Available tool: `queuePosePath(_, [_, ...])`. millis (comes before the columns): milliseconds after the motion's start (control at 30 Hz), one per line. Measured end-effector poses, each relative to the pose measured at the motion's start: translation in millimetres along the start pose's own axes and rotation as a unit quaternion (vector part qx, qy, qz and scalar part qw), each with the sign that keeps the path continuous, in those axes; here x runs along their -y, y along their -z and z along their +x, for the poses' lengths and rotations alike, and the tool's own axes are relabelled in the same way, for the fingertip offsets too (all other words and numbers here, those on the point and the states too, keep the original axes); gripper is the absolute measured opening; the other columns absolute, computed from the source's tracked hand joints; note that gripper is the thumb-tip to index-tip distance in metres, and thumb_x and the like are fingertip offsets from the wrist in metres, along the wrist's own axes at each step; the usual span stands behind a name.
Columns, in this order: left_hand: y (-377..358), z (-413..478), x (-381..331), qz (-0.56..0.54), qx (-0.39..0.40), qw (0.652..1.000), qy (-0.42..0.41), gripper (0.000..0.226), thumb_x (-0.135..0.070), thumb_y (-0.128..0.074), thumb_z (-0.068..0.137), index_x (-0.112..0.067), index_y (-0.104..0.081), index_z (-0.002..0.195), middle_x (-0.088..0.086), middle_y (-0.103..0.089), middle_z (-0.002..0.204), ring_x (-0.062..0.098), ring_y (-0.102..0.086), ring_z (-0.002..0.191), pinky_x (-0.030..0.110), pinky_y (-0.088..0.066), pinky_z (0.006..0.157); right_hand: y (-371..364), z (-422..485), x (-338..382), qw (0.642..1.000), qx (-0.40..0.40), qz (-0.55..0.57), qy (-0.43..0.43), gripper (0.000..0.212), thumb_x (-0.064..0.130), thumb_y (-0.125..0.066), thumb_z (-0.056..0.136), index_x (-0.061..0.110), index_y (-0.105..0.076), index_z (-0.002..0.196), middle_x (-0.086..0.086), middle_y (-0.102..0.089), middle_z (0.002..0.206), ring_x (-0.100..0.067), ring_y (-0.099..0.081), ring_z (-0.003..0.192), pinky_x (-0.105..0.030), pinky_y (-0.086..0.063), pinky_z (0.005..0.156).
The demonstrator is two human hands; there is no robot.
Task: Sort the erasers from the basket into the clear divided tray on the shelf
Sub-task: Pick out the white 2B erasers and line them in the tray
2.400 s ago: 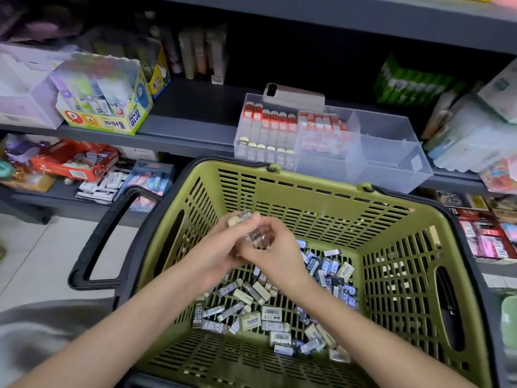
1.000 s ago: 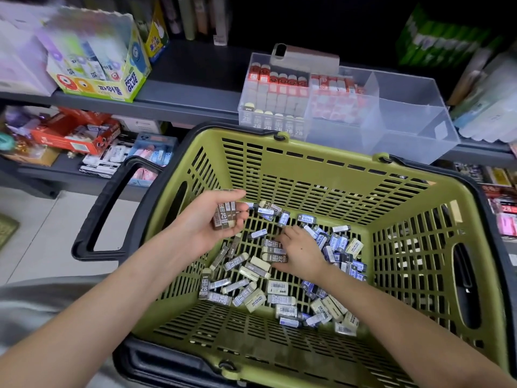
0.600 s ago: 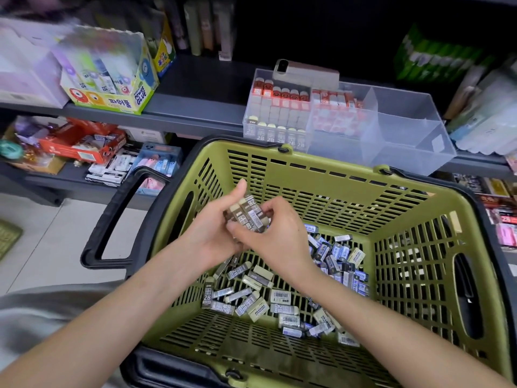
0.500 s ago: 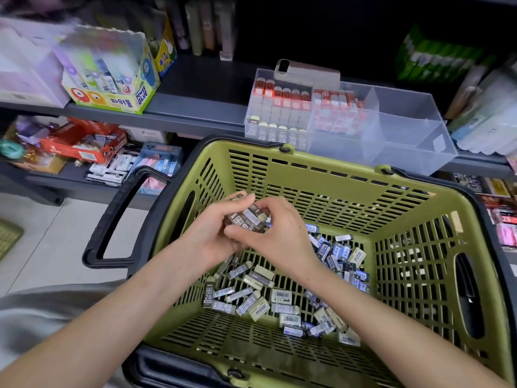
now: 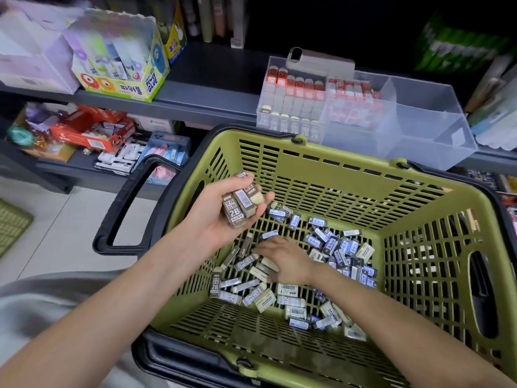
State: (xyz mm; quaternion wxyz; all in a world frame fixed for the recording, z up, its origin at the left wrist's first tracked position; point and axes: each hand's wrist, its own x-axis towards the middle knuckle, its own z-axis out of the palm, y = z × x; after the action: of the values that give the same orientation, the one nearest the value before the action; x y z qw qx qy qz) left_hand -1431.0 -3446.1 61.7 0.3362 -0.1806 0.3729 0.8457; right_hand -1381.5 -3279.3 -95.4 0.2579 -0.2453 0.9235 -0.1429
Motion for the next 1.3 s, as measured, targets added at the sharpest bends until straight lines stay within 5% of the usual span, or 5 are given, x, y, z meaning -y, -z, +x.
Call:
queuePosePath(200, [1.6,2.1,1.5,0.015,0.007,1.000,0.006,0.023,-0.006,-0.065,0.067,-0.008,-0.060,0.090,0.010,-0.067,0.074,0.026,-0.071,0.074,0.024,-0.052,0.043,-2.5,0.5,-13.9,0.993,0.027,-0.102,0.052,0.077,0.038,-0.069,0.077,0.025,-0.031,0.143,0.004,-0.048,0.129,-0.018,-0.037,0.115,-0.035,-0.024,0.099])
queuePosePath(467, [2.7,1.7,2.1,0.031,0.000,0.999,0.010,0.026,-0.009,-0.069,0.063,-0.007,-0.062,0.087,0.008,-0.066,0.070,0.022,-0.068,0.065,0.025,-0.054,0.045,-11.3,-20.0,-35.5,0.990,-0.089,-0.057,-0.092,0.029,0.034,-0.060,0.078,0.019,-0.057,0.103,0.003,-0.056,0.101,-0.018,-0.048,0.100,-0.031,-0.037,0.091])
queuePosePath(767, [0.6,1.8,1.2,0.024,0.003,1.000,0.003,0.027,-0.009,-0.067,0.065,-0.007,-0.061,0.091,0.008,-0.067,0.070,0.023,-0.069,0.065,0.036,-0.058,0.055,-2.0,-6.8,-21.6,0.981,-0.131,-0.138,-0.032,0.029,0.038,-0.062,0.082,0.023,-0.064,0.107,-0.004,-0.049,0.116,-0.025,-0.041,0.110,-0.037,-0.028,0.089])
queuePosePath(933, [1.1,2.8,-0.6,0.015,0.003,1.000,0.006,0.024,-0.009,-0.066,0.066,-0.007,-0.061,0.090,0.008,-0.067,0.071,0.022,-0.069,0.065,0.032,-0.057,0.053,-3.1,5.3,-2.4,0.979,-0.201,-0.003,-0.041,0.025,0.041,-0.069,0.078,0.023,-0.070,0.096,0.003,-0.054,0.103,-0.017,-0.042,0.102,-0.032,-0.030,0.088])
queuePosePath(1300, [1.7,4.9,-1.1,0.009,-0.007,1.000,-0.008,0.011,-0.005,-0.064,0.077,-0.008,-0.060,0.087,0.007,-0.067,0.070,0.019,-0.067,0.062,0.026,-0.054,0.050,-9.7,26.7,12.3,0.997,-0.068,0.022,-0.017,0.026,0.030,-0.061,0.088,0.011,-0.067,0.105,-0.002,-0.064,0.098,-0.019,-0.056,0.097,-0.033,-0.045,0.091])
